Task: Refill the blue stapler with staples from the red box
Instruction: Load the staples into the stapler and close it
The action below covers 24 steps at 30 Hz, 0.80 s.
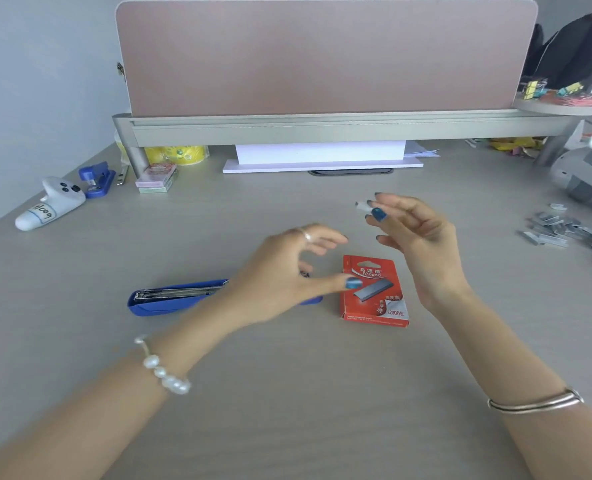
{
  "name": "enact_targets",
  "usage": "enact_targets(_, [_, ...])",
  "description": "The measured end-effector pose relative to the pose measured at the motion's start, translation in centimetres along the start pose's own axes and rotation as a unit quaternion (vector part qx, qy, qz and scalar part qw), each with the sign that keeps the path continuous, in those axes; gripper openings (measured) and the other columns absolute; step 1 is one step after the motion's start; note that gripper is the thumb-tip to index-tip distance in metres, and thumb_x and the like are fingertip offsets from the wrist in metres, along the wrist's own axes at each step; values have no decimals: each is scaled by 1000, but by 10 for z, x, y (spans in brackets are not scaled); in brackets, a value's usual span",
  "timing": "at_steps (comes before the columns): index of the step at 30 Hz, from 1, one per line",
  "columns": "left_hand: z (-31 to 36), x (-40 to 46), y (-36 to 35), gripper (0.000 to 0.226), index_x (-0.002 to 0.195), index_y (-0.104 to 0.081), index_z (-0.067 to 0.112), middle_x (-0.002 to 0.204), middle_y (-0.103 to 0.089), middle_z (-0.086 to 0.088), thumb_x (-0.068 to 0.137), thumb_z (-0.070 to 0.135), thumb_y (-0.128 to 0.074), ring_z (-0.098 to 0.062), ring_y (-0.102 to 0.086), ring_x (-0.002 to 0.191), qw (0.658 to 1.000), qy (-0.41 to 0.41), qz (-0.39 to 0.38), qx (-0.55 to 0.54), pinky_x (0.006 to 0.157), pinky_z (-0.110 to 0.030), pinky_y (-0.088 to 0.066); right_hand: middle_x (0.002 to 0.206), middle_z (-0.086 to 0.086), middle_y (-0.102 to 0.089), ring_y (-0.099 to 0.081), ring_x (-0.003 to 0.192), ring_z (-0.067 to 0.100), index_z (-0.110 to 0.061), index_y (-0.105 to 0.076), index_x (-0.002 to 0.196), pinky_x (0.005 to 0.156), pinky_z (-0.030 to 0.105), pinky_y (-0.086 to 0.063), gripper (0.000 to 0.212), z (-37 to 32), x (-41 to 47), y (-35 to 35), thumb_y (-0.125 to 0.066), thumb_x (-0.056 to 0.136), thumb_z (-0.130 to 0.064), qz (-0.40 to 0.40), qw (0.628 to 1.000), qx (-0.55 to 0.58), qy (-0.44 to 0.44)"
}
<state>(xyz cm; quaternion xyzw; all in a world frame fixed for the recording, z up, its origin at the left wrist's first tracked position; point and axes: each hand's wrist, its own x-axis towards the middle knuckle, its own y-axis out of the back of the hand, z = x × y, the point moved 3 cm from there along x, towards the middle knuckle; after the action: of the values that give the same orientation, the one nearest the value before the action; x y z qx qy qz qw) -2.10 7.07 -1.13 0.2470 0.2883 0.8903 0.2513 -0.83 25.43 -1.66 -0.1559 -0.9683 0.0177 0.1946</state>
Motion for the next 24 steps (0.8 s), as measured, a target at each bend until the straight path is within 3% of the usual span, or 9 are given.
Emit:
enact_targets(2, [-12,-6,28,46,107,-60,33,109,-66,12,65,46,-74,1,-59,102,1000,12,-3,12,85,-22,-50,81,-21,-73,-65,80,-2,-21,-69,88,63,13,-51,19,3,-2,-8,-62,84,-4,-53,997,-55,16])
enact_targets(6, [-44,-27,69,55,105,-61,37,106,-67,17,55,57,-69,3,-58,103,995,53,-2,80,89,-20,-47,94,-7,-71,-65,75,-4,-12,-72,89,49,5,-45,14,12,-13,-34,-62,83,-3,-159,977,-141,21])
enact_targets(10, [-66,-39,73,55,102,-62,39,102,-67,21,51,58,-71,3,-59,101,993,86,-3,80,88,-19,-46,92,-13,-71,-66,89,-3,-19,-74,88,73,9,-49,19,24,-20,-52,-63,83,-4,-229,943,-237,38])
enact_targets(15, [-81,-46,67,50,96,-63,40,102,-63,29,50,55,-74,3,-61,93,993,111,2,45,80,-8,-45,92,-13,-72,-66,91,-1,-22,-74,87,84,23,-53,22,26,-20,-53,-63,83,-3,-233,938,-253,40])
enact_targets(18, [-87,-49,68,36,91,-67,35,99,-65,25,59,33,-84,0,-63,89,991,126,6,42,77,-6,-45,92,-13,-72,-67,90,0,-23,-73,87,85,29,-54,25,25,-20,-52,-61,83,-1,-224,942,-247,28])
enact_targets(20, [-90,-50,68,28,86,-70,29,92,-70,15,63,20,-84,-4,-66,82,990,134,12,40,74,-11,-48,91,-13,-72,-67,89,0,-22,-73,87,84,28,-54,25,26,-20,-53,-62,82,-1,-220,943,-248,27])
enact_targets(24, [-89,-51,69,25,85,-71,26,83,-73,2,65,17,-83,-5,-66,79,990,133,17,47,76,-19,-51,89,-15,-71,-66,89,-4,-27,-73,84,78,14,-52,28,28,-21,-54,-63,82,-1,-226,938,-261,43])
